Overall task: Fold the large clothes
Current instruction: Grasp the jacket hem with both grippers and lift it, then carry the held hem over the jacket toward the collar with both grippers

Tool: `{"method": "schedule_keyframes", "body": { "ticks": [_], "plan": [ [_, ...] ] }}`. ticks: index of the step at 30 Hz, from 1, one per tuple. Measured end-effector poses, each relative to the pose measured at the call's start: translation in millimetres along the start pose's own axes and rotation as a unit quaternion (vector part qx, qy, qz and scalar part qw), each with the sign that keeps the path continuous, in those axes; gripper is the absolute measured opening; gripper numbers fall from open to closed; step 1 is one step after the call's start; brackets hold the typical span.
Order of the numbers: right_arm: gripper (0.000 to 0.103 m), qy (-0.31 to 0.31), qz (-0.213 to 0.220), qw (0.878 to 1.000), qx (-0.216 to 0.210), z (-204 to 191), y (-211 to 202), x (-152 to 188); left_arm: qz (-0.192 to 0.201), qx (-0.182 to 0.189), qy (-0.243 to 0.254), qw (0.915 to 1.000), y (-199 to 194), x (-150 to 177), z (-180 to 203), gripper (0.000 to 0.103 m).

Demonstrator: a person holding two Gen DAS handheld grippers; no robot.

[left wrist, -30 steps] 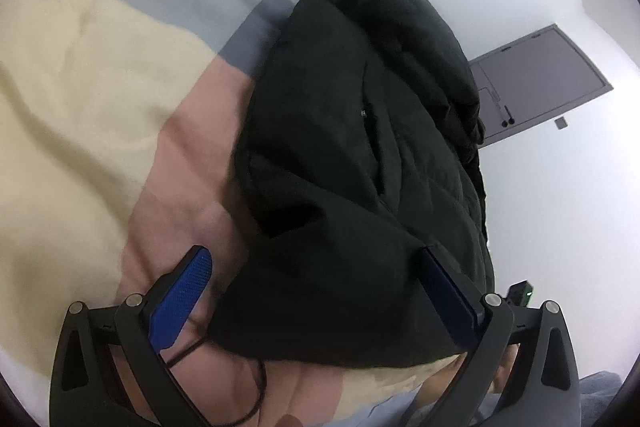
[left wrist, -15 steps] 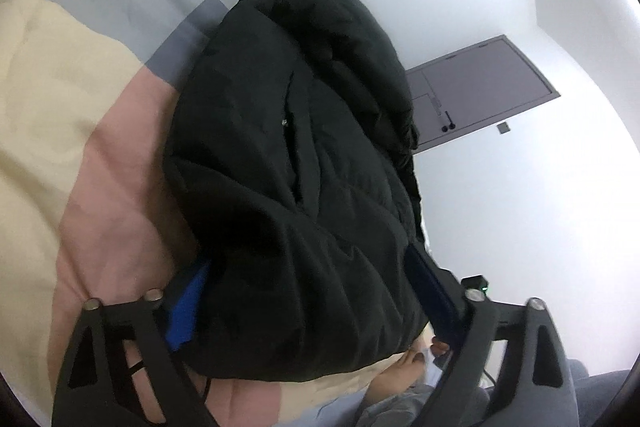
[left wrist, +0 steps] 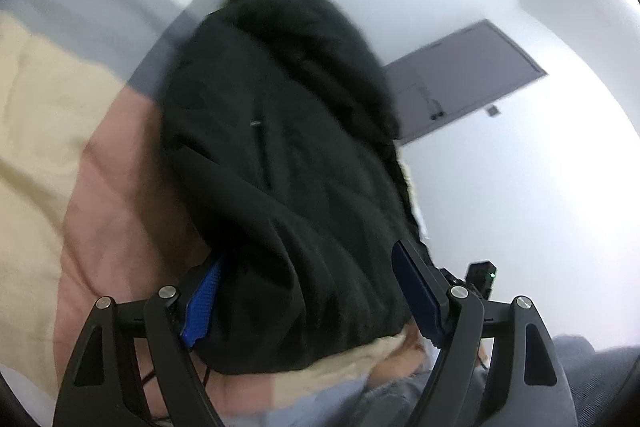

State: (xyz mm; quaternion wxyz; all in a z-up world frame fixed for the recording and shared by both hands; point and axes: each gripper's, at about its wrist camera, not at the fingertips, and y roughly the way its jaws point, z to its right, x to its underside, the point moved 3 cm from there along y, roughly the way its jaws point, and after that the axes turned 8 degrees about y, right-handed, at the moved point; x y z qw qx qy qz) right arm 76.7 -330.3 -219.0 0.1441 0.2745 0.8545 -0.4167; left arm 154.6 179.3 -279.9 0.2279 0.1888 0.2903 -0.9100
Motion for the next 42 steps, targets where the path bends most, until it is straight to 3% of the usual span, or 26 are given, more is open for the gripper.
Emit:
{"method": "schedule_keyframes", "body": {
  "ticks": [5, 9, 10, 11, 12, 14, 15, 17, 28, 36, 42],
  "plan": [
    [0.086, 0.067, -0.039, 0.996, 0.033, 38.7, 29.8, 1.9, -0.025, -0.017, -0.040, 0.9988, 22.7, 8.5, -31.7, 0.079],
    [0.083, 0.091, -0.054, 0.994, -0.004, 40.7, 37.4, 3.3, -0.028, -0.006, -0.060, 0.9978, 32.2, 11.3, -37.4, 0.079],
    [0.080, 0.085, -0.058, 0.994, -0.017, 34.8, 36.7, 3.6, -0.024, 0.001, -0.062, 0.9978, 31.9, 10.5, -35.4, 0.070],
    [0.068, 0.081, -0.062, 0.994, -0.029, 29.2, 35.9, 3.8, -0.023, 0.006, -0.063, 0.9977, 31.4, 9.9, -33.7, 0.057],
    [0.050, 0.073, -0.066, 0.994, -0.036, 22.1, 34.9, 3.5, -0.022, 0.010, -0.064, 0.9977, 31.0, 8.5, -31.5, 0.051],
    [0.026, 0.051, -0.062, 0.996, -0.029, 8.0, 28.9, 0.3, -0.018, 0.005, -0.062, 0.9979, 28.1, 4.7, -27.6, 0.031],
    [0.016, 0.044, -0.055, 0.997, -0.031, 1.9, 23.8, -3.1, -0.017, 0.004, -0.063, 0.9979, 26.5, 3.1, -26.1, 0.027],
    [0.011, 0.036, -0.041, 0.998, -0.033, -7.4, 13.8, -10.2, -0.008, 0.006, -0.070, 0.9975, 21.0, -0.9, -14.9, 0.018],
    [0.007, -0.013, 0.052, 0.995, -0.082, -75.2, -71.2, -32.7, 0.060, 0.002, -0.031, 0.9977, -51.5, -28.1, 60.6, 0.013],
    [0.007, -0.005, 0.091, 0.990, -0.108, -110.8, -129.2, -45.7, 0.115, 0.022, -0.007, 0.9931, -120.7, -48.0, 116.6, 0.012],
    [0.007, 0.013, 0.108, 0.987, -0.121, -138.6, -161.1, -61.3, 0.131, 0.018, 0.015, 0.9910, -155.6, -66.8, 158.9, 0.012]
  ]
}}
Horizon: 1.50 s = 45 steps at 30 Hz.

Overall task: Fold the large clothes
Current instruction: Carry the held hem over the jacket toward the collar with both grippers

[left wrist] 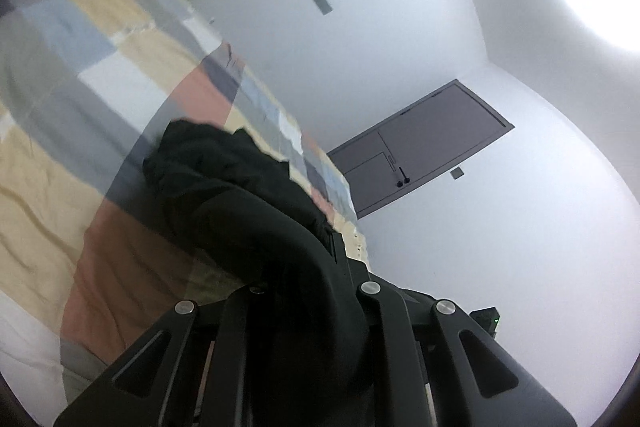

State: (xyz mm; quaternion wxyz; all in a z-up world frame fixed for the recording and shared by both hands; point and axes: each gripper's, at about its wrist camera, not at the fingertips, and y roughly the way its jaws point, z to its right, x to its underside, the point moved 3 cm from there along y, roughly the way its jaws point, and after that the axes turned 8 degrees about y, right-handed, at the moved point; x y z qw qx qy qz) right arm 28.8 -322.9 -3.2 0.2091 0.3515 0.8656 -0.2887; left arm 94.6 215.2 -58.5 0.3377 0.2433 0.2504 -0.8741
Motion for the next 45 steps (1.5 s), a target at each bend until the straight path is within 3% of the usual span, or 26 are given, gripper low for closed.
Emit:
{"method": "schedule_keyframes", "body": {
  "ticks": [17, 26, 33, 38, 41, 45],
  "plan": [
    [0.008, -0.022, -0.072, 0.997, 0.006, -41.6, -50.7, -3.4, -0.061, -0.026, 0.041, 0.9970, -49.2, -24.9, 65.4, 0.012],
    [0.011, 0.030, -0.094, 0.995, 0.011, -26.5, -39.7, -2.4, -0.103, -0.054, 0.005, 0.9932, -32.8, -34.8, 54.2, 0.013],
    [0.011, 0.092, -0.104, 0.990, 0.019, 4.8, 11.3, -52.3, -0.131, -0.075, -0.035, 0.9879, 25.0, -71.1, 26.8, 0.014],
    [0.011, 0.148, -0.113, 0.982, 0.035, 41.4, 70.9, -98.7, -0.158, -0.109, -0.067, 0.9791, 94.0, -110.0, -6.1, 0.014],
    [0.011, 0.174, -0.122, 0.976, 0.053, 67.6, 113.4, -120.4, -0.171, -0.130, -0.091, 0.9723, 136.5, -131.2, -33.3, 0.014],
    [0.011, 0.195, -0.139, 0.964, 0.112, 109.9, 179.0, -138.7, -0.202, -0.166, -0.103, 0.9598, 193.0, -149.5, -72.4, 0.015]
  ]
}}
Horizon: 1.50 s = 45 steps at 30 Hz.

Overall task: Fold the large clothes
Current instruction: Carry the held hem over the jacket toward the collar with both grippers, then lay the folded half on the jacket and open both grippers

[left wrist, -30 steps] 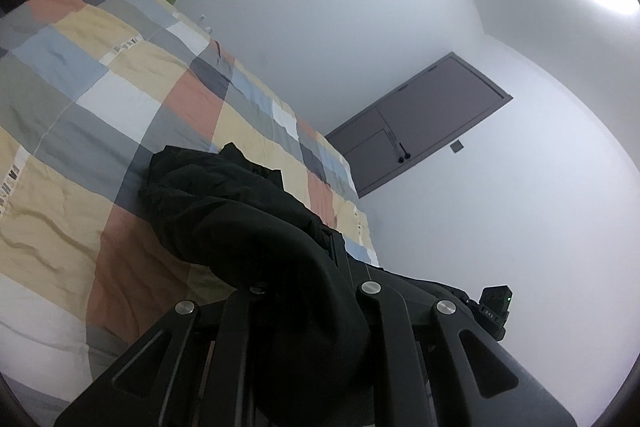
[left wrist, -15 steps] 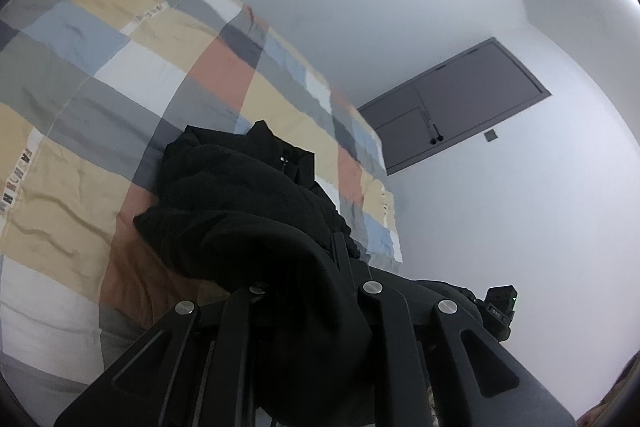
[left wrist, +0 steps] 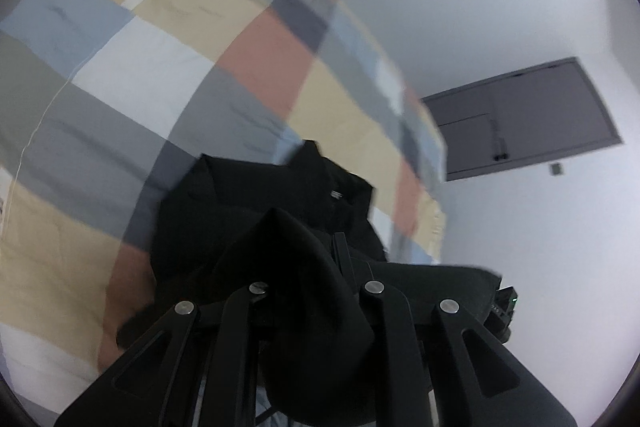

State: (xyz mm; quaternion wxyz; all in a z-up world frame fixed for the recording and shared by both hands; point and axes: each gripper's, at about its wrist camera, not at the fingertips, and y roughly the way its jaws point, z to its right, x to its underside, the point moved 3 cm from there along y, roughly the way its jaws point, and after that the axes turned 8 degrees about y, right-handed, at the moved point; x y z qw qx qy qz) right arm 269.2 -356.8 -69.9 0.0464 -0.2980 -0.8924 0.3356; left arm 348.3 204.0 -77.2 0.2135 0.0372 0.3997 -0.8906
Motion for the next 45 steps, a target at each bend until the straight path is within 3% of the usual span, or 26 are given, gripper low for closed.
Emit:
{"method": "schedule_keyframes", "body": {
  "ticks": [7, 14, 19, 25, 28, 31, 32, 33, 34, 35, 37, 40, 45],
  "plan": [
    [0.011, 0.064, -0.030, 0.996, 0.052, 35.7, 84.3, -50.5, -0.044, -0.053, -0.044, 0.9967, 89.5, -56.1, -40.2, 0.017],
    [0.010, 0.098, -0.064, 0.990, 0.083, 66.6, 131.2, -72.9, -0.084, -0.058, -0.095, 0.9902, 158.4, -73.7, -81.9, 0.018],
    [0.010, 0.116, -0.081, 0.986, 0.085, 77.9, 143.0, -78.0, -0.100, -0.058, -0.106, 0.9877, 175.3, -78.5, -89.2, 0.018],
    [0.015, 0.124, -0.101, 0.985, 0.061, 74.0, 130.4, -73.9, -0.119, -0.060, -0.109, 0.9851, 162.5, -79.8, -82.8, 0.018],
    [0.024, 0.108, -0.107, 0.987, 0.049, 64.1, 118.7, -72.0, -0.117, -0.053, -0.081, 0.9884, 144.5, -80.0, -68.8, 0.020],
    [0.051, 0.096, -0.100, 0.989, 0.049, 54.4, 98.5, -69.7, -0.116, -0.052, -0.059, 0.9902, 121.6, -75.1, -54.8, 0.025],
    [0.059, 0.089, -0.096, 0.990, 0.052, 49.8, 93.8, -70.1, -0.115, -0.052, -0.051, 0.9907, 113.0, -73.2, -49.1, 0.031],
    [0.059, 0.075, -0.089, 0.991, 0.061, 43.9, 86.1, -70.9, -0.114, -0.055, -0.042, 0.9911, 107.3, -72.4, -45.1, 0.037],
    [0.061, 0.062, -0.082, 0.992, 0.069, 37.6, 78.8, -71.8, -0.108, -0.063, -0.022, 0.9920, 97.0, -72.7, -37.7, 0.053],
    [0.068, 0.050, -0.074, 0.993, 0.076, 31.5, 73.1, -72.1, -0.091, -0.080, 0.006, 0.9926, 84.3, -75.2, -29.5, 0.070],
    [0.077, 0.010, -0.047, 0.993, 0.107, 16.4, 61.2, -70.8, -0.050, -0.116, 0.059, 0.9902, 62.8, -81.4, -14.7, 0.085],
    [0.077, -0.064, -0.005, 0.989, 0.133, -10.9, 48.6, -61.9, 0.004, -0.144, 0.117, 0.9826, 35.0, -86.3, 8.8, 0.086],
    [0.077, -0.169, 0.063, 0.976, 0.125, -64.2, 45.1, -26.6, 0.058, -0.153, 0.207, 0.9645, 28.2, -64.6, 62.4, 0.086]
  ]
}}
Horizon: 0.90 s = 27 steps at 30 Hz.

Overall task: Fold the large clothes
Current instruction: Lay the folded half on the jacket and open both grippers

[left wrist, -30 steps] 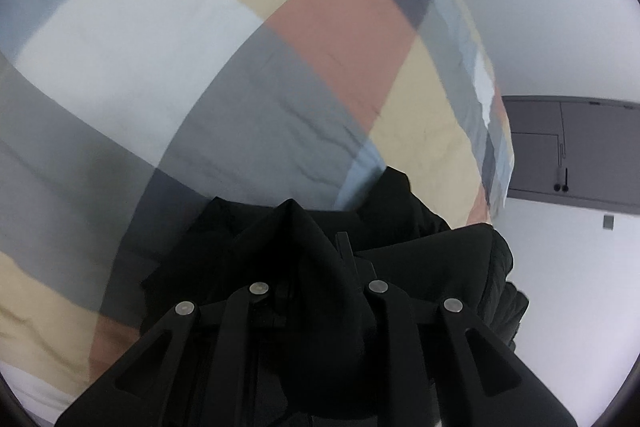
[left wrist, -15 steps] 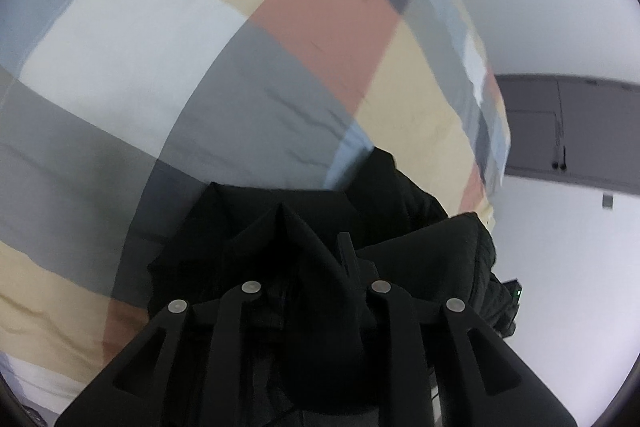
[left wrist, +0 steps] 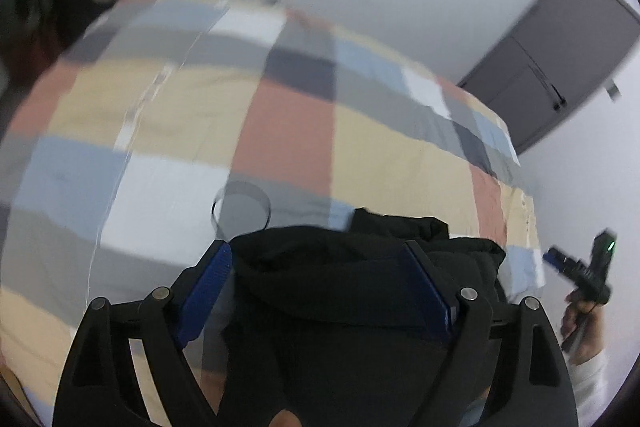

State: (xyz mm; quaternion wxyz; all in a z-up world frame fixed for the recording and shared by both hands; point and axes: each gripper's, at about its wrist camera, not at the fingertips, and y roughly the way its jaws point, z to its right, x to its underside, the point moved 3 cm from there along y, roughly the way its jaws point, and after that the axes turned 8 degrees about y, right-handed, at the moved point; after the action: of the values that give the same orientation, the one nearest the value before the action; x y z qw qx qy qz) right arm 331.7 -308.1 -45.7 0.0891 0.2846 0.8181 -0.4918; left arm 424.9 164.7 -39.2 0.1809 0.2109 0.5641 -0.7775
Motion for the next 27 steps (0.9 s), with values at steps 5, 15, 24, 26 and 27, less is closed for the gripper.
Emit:
{"method": "schedule_keyframes", "body": {
  "ticks": [5, 15, 24, 26, 27],
  "plan": [
    [0.077, -0.070, 0.033, 0.996, -0.034, -55.6, 13.1, 48.0, 0.046, 0.017, 0.060, 0.9970, 13.9, 29.0, 73.4, 0.086],
    [0.059, -0.147, 0.026, 0.989, -0.017, -87.8, 92.8, 128.4, 0.021, -0.031, 0.104, 0.9938, 115.4, 97.3, 116.5, 0.086],
    [0.060, -0.142, 0.028, 0.989, -0.012, -76.5, 130.6, 130.8, 0.025, -0.062, 0.103, 0.9924, 153.1, 100.8, 105.5, 0.087],
    [0.060, -0.145, 0.029, 0.989, -0.010, -75.1, 135.7, 131.9, 0.026, -0.074, 0.106, 0.9913, 159.8, 102.1, 104.9, 0.088],
    [0.060, -0.149, 0.031, 0.988, -0.007, -74.8, 138.7, 132.9, 0.026, -0.077, 0.107, 0.9909, 161.8, 102.6, 105.3, 0.088]
  ]
}}
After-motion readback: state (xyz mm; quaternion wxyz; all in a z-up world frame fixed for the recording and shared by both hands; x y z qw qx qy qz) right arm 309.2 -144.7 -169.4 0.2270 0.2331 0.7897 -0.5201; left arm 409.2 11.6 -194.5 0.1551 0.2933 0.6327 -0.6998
